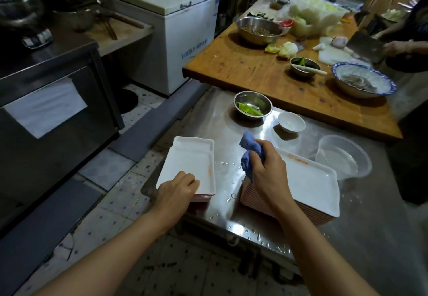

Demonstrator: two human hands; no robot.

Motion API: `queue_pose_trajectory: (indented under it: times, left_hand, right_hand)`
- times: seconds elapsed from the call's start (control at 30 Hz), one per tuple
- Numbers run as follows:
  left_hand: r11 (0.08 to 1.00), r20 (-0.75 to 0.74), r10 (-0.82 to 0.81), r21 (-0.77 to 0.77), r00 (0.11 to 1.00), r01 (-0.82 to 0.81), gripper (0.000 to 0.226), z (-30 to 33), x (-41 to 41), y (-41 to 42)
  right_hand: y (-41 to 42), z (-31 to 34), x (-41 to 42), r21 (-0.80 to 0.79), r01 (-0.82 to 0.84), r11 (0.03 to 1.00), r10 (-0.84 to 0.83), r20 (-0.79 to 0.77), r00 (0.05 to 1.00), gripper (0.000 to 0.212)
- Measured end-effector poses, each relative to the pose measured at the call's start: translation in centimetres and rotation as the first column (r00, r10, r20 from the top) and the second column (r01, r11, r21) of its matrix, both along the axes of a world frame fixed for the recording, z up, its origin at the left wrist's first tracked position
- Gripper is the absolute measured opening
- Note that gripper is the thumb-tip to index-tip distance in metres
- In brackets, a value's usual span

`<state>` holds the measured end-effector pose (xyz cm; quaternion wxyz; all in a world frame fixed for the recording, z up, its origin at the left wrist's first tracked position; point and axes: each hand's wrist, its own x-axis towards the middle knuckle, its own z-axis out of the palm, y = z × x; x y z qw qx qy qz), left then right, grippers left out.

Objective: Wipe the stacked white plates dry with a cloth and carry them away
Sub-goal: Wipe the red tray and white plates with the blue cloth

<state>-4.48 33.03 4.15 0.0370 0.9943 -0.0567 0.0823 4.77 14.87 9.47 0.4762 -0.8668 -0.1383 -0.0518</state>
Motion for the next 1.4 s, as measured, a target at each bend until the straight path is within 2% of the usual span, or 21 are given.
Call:
queue_pose_trajectory:
  times: [0.17,0.43,0.53,0.7,0.83,0.9,0.97,1.03,1.1,1.23,1.33,1.4]
  left_hand:
    - [1.0,-0.024,0.012,-0.021,1.0,-0.013,0.042,-1.7,0.1,0.1]
    - [0.999,-0.101,-0.027,-0.036,0.994,0.023,0.061,-4.6,0.9,0.8]
    - [0.999,-0.129,0.012,-0.049,0.992,-0.018,0.062,-5.6,1.6,0.9]
    - [0.995,-0.344,0.09,-0.018,0.935,-0.102,0.065,-7.0,2.9,1.1]
    - [0.986,-0.347,0.156,-0.002,0.925,-0.167,0.059,-6.7,3.9,0.4]
    - [0.972,-0.314,0.185,-0.078,0.931,-0.22,0.055,-5.7,5.0,-1.0]
    - [0.913,-0.269,0.205,-0.294,0.941,-0.283,0.05,-4.1,6.5,-3.2]
    - [0.802,-0.256,0.214,-0.505,0.943,-0.319,0.045,-2.4,8.1,-5.6]
    - [0.674,-0.304,0.198,-0.649,0.932,-0.355,0.041,-0.8,9.5,-7.7]
    - [0.515,-0.451,0.095,-0.741,0.888,-0.431,0.037,0.6,11.2,-10.1]
    - [0.47,-0.504,0.091,-0.739,0.859,-0.483,0.048,0.4,11.8,-10.5]
    - [0.459,-0.501,0.093,-0.745,0.86,-0.484,0.053,0.2,12.0,-10.4]
  right_hand:
    - [-0.3,-0.5,0.0,0.012,0.0,1.0,0.0,-0.025,1.0,0.022]
    - [-1.5,-0.7,0.1,0.008,0.021,1.0,-0.021,-0.014,1.0,0.023]
    - [-2.0,-1.1,0.3,-0.013,0.044,0.999,-0.044,-0.024,0.999,0.021]
    - [-2.9,-1.5,0.5,0.005,0.073,0.997,-0.073,-0.061,0.995,0.023]
    - [-3.9,-1.4,0.6,0.027,0.104,0.994,-0.102,-0.068,0.992,0.023]
    - [-4.6,-1.3,0.7,0.028,0.127,0.992,-0.125,-0.058,0.99,0.022]
    - [-5.6,-1.2,0.8,0.03,0.157,0.987,-0.155,-0.058,0.986,0.022]
    - [-6.6,-0.9,0.9,0.032,0.202,0.979,-0.201,-0.055,0.978,0.022]
    - [-7.5,-0.8,0.9,0.056,0.25,0.967,-0.248,-0.044,0.968,0.017]
    - [-8.4,-1.2,1.1,0.008,0.251,0.968,-0.249,-0.086,0.965,0.009]
    - [-7.3,-2.3,1.4,-0.092,0.16,0.983,-0.172,-0.143,0.975,0.007]
    - [-6.3,-3.5,1.6,-0.262,0.095,0.96,-0.127,-0.109,0.986,0.013]
